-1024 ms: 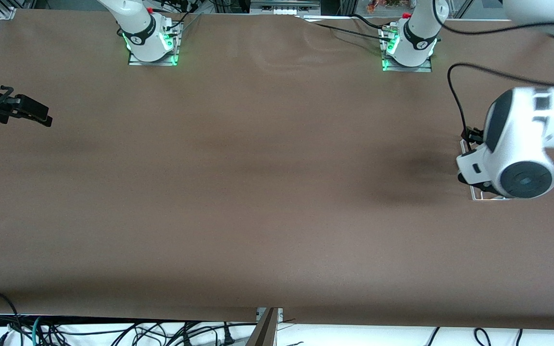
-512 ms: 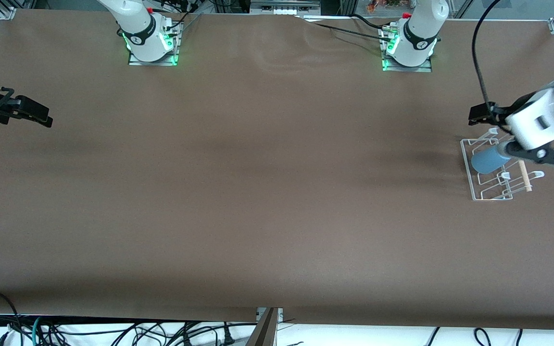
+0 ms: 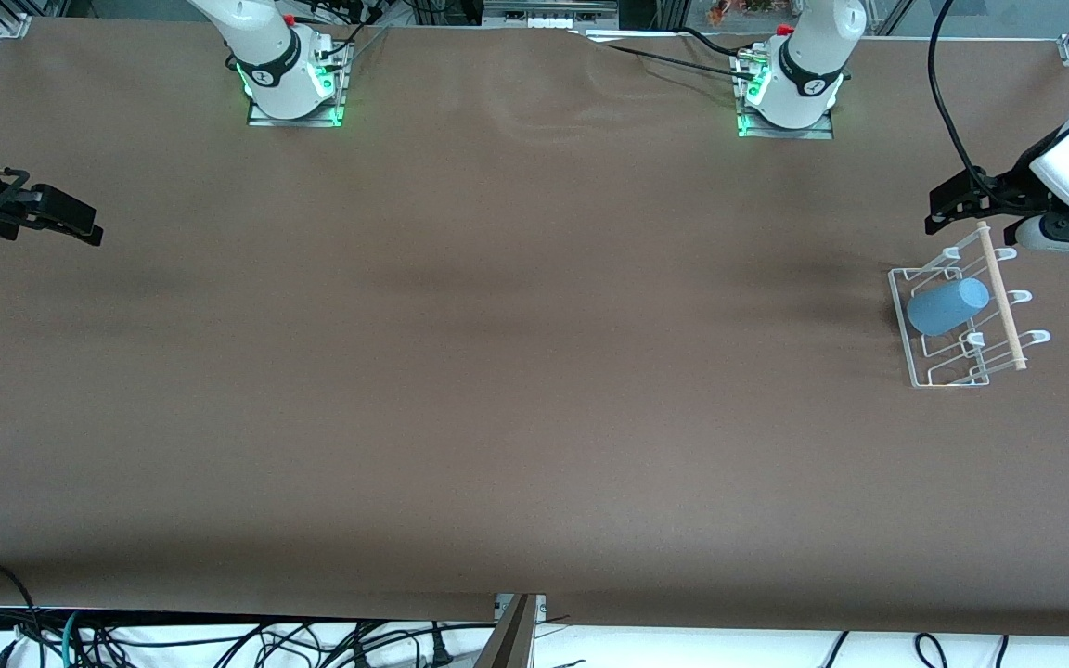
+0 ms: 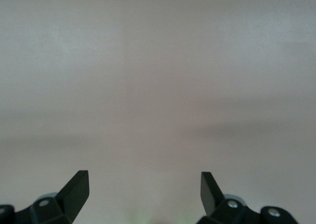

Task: Transfer cup to left arm and place on rack
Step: 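Open the left gripper and raise it away from the rack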

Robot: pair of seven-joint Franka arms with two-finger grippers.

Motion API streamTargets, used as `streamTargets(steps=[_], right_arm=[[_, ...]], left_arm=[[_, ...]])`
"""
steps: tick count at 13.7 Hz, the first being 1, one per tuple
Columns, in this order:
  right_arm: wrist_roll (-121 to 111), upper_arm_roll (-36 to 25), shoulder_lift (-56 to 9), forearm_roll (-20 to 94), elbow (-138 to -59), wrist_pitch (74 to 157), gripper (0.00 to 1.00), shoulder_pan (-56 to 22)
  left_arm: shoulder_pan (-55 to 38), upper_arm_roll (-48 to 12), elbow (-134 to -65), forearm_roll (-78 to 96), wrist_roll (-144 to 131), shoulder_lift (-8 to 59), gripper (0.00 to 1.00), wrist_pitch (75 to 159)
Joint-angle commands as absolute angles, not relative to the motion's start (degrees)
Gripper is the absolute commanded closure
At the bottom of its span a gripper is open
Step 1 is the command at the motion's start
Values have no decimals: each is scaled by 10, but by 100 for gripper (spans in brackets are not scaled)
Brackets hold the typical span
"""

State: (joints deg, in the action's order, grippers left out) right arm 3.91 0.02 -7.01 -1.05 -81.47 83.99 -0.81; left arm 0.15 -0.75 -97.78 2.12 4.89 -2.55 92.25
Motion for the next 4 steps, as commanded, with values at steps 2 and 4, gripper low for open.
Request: streamTargets(steps=[2, 4], right_arm=[[36, 5, -65, -4, -817, 836, 0, -2], [38, 4, -65, -4, -817, 836, 0, -1]], left_arm=[[-38, 17, -990, 9, 36, -35, 0, 928], [-38, 17, -990, 6, 37, -34, 0, 926]])
